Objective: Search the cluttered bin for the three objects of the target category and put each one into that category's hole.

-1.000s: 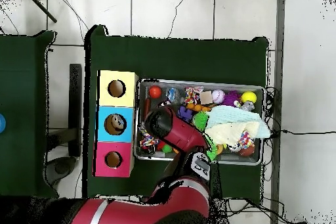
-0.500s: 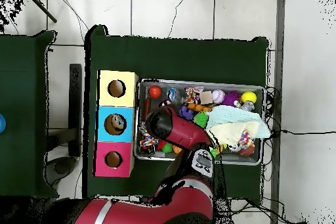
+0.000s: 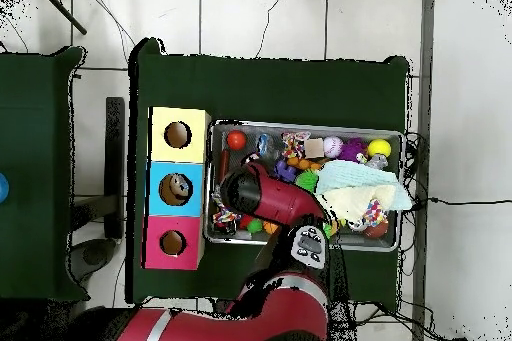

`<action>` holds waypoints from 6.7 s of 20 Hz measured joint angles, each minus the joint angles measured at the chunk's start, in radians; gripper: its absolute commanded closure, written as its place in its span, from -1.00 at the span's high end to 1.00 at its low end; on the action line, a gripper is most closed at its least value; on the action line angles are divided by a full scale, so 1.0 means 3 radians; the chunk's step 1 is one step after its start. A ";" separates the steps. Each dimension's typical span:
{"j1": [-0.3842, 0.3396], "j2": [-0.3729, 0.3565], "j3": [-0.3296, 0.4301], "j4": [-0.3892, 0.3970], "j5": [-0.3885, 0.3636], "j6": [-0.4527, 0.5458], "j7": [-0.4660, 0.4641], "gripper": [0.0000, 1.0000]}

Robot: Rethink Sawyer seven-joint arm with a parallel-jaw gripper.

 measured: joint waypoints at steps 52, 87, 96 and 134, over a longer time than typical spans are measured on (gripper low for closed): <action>0.0296 0.0246 0.0098 -0.0744 -0.1644 0.0517 -0.0001 1.00; 0.0438 0.0277 0.0135 -0.1066 -0.1686 0.1059 0.0000 1.00; 0.0424 0.0164 0.0168 -0.0997 -0.1686 0.1057 0.0000 1.00; -0.0149 -0.0443 0.0923 -0.0716 -0.1686 0.1056 0.0000 1.00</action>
